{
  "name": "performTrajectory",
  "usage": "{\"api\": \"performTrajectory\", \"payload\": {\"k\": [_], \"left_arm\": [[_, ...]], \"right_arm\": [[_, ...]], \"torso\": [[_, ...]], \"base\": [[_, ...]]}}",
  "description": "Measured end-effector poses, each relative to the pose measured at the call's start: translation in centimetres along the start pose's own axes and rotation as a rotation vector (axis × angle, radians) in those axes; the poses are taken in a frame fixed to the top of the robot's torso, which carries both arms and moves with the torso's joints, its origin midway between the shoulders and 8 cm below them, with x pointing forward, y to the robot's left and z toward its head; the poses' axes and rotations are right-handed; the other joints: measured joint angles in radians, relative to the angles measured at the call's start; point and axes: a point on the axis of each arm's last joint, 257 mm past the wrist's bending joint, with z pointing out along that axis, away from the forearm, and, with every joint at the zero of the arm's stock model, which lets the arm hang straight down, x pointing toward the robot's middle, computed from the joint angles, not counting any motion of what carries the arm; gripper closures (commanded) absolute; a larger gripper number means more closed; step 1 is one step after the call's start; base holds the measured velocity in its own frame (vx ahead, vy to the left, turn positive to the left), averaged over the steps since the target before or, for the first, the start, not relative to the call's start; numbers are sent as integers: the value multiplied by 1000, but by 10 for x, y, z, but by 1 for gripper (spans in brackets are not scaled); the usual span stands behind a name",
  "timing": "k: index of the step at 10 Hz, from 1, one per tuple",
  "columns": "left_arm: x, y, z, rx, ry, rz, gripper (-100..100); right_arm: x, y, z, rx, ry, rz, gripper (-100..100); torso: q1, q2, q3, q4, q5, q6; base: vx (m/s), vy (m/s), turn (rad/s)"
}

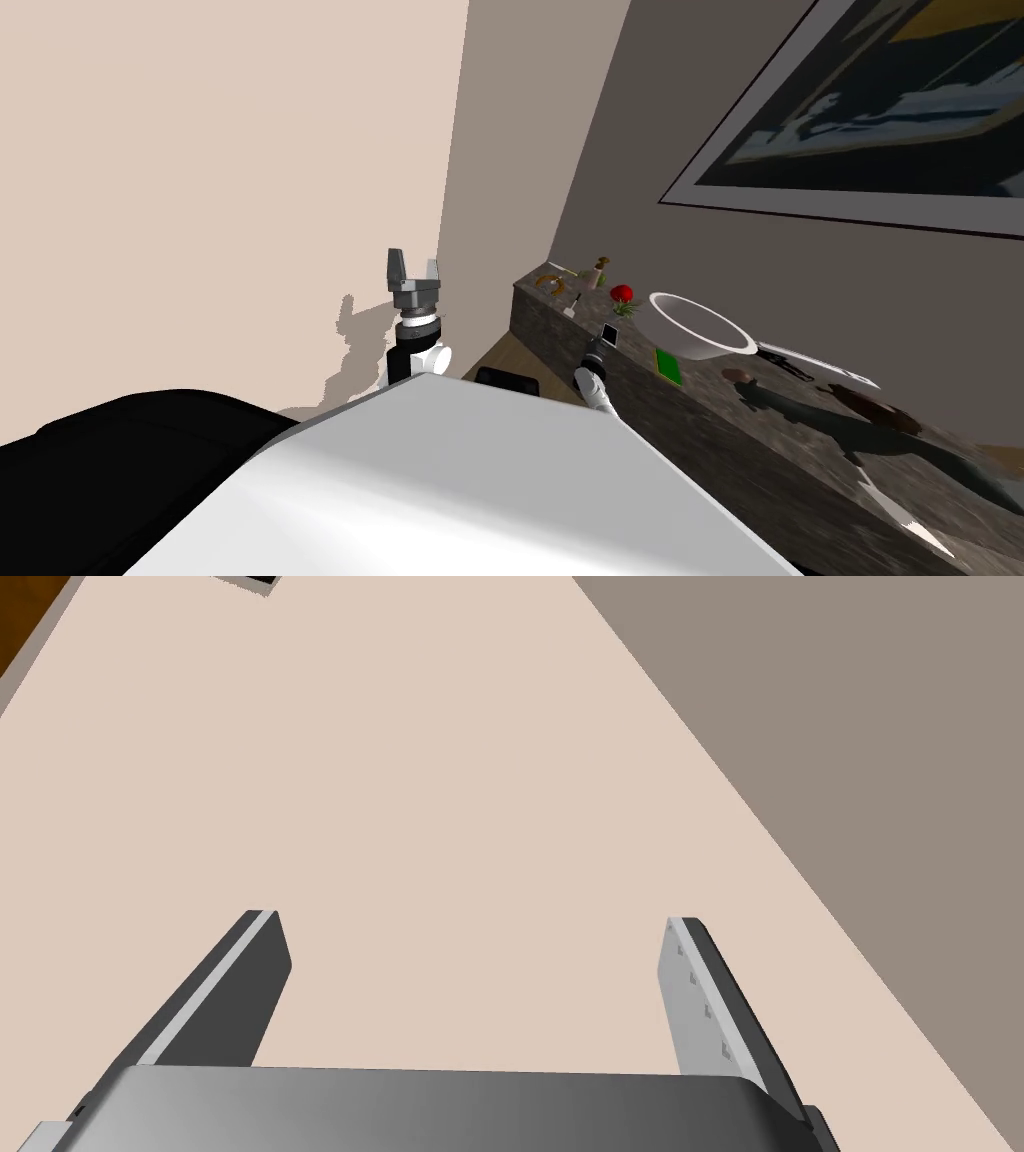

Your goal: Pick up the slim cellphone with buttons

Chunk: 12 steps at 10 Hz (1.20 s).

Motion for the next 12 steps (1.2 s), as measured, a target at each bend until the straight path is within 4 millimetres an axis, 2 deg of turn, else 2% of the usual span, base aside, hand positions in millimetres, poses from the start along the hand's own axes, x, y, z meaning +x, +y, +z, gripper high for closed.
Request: {"api": "performTrajectory", "payload": {"k": [3, 6, 7, 9, 12], "left_arm": [[0, 0, 0, 0, 0, 0, 0], [0, 0, 0, 0, 0, 0, 0], [0, 0, 0, 0, 0, 0, 0], [0, 0, 0, 0, 0, 0, 0], [0, 0, 0, 0, 0, 0, 0]], "right_arm": [[-53, 8, -31, 4, -60, -2, 100], [-107, 21, -61, -14, -111, -6, 100], [-127, 23, -79, -22, -130, 6, 100], [-163, 19, -97, -20, -165, 17, 100], [-201, 4, -118, -7, -196, 27, 100]], "torso": [[-6, -4, -8, -12, -11, 2], [-7, -9, -12, -16, -15, -1], [-7, -10, -13, -17, -15, 0], [-9, -12, -14, -16, -15, 0], [-7, -12, -14, -17, -15, -1]], "base": [[49, -99, -174], [60, -103, -206], [55, -79, -124], [69, -111, -219], [57, -67, -125]]}}
